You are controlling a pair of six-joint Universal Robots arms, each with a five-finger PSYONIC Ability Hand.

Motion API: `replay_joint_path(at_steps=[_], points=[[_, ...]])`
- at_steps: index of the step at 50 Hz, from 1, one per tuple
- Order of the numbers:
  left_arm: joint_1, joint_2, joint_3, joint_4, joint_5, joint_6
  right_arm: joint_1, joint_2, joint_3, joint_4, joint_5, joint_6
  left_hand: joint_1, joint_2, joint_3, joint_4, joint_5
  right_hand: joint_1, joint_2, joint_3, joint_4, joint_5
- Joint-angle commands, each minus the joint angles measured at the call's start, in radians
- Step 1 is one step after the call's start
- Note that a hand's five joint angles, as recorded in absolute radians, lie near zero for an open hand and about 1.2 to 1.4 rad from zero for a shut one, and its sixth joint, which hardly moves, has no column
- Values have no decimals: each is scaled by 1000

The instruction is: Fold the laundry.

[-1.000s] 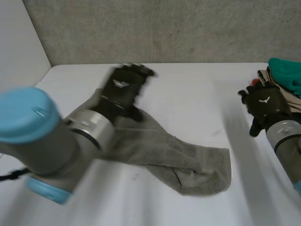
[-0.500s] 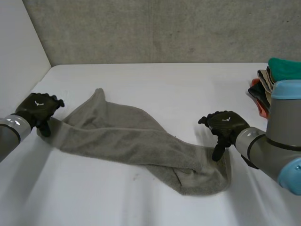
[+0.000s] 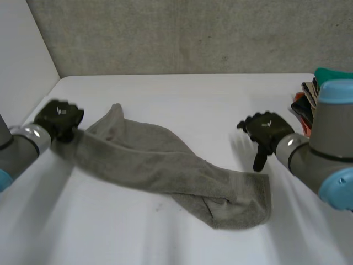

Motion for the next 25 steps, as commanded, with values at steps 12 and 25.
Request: replay_joint_path(at_steps=[12,25], points=[[-127,507,-7,197,12,-327,96,262,-455,289,-180,118,225,203,209,201,239,-59,-38,-36,-38,-48],[-129,554,-12,299,12,-384,115,422,-656,281,-79,218,225,203,209,201,239,1163,1184,1185,1184,1174]])
